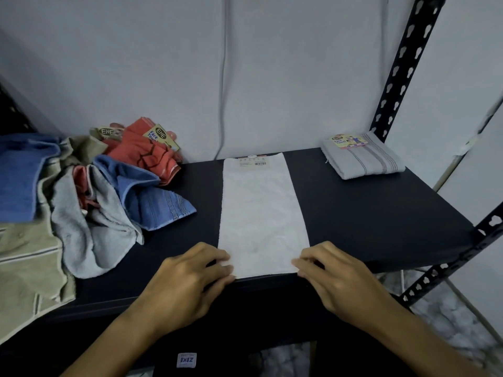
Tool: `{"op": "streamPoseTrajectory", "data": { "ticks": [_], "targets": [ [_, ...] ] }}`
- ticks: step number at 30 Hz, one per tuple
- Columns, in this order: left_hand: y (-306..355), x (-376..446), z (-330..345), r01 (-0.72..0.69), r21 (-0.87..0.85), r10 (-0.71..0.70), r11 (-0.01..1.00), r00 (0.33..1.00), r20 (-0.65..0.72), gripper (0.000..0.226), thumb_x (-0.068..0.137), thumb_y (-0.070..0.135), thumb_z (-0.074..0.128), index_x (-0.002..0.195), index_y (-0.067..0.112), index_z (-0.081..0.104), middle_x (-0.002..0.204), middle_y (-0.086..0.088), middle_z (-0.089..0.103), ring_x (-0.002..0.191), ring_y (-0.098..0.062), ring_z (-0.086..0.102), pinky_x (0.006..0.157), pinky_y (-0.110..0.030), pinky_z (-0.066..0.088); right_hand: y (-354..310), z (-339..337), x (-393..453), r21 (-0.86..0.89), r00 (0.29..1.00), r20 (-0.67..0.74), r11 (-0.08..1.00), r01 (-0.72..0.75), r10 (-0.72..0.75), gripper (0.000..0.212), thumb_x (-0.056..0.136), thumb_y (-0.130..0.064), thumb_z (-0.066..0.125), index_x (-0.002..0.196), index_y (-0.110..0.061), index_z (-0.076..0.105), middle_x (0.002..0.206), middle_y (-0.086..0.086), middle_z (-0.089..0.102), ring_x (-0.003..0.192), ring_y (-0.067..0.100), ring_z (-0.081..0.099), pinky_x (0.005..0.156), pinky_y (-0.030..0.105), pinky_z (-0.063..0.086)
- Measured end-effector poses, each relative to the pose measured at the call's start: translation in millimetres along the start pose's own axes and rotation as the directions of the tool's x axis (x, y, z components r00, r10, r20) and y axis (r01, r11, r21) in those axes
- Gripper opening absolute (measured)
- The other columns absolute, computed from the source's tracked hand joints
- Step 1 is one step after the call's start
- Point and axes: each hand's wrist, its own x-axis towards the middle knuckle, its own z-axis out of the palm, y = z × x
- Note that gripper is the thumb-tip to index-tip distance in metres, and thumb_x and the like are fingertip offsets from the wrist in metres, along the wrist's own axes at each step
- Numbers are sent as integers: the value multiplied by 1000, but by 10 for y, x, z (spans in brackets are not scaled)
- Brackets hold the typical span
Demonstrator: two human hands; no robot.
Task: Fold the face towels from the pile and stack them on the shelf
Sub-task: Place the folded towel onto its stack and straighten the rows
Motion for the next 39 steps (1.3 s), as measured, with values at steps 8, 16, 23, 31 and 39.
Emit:
{"op": "streamPoseTrajectory", "data": {
  "ticks": [8,16,23,31,39],
  "targets": [
    [80,7,11,48,35,-48,998,999,2,29,94,42,53,91,25,77,107,14,65,98,-1,62,52,-15,46,119,72,0,-43,997,8,996,83,-83,5,85,-2,66,88,-6,67,88,1,59,73,17,51,56,28,46],
    [80,-77,9,-74,94,71,993,997,28,23,94,30,58,105,16,73,110,5,65,100,-10,62,60,-20,52,98,92,-80,-101,992,-77,990,95,-103,6,91,-9,62,89,-7,68,91,3,61,84,20,57,70,30,51],
    [230,-53,-63,-219,175,195,960,970,143,19,86,14,54,97,13,69,93,3,62,82,-15,60,53,-27,50,86,-18,-138,-95,988,-7,983,155,-157,26,76,6,53,93,-6,68,96,4,64,88,22,60,76,31,52],
    [487,-4,-724,29,-351,42,936,981,192,11,98,31,57,105,35,65,96,23,61,85,3,63,71,-23,52,-50,-948,15,448,983,182,890,-78,-6,18,90,-13,60,98,-28,66,95,-20,60,85,2,62,71,19,48],
    [96,741,-712,422,-268,-448,866,893,-39,11,92,20,63,86,25,71,75,12,69,74,-4,63,65,-12,46,194,-926,871,439,920,221,810,-389,323,16,89,-15,66,85,-30,71,79,-16,68,75,4,62,71,24,49]
  ]
}}
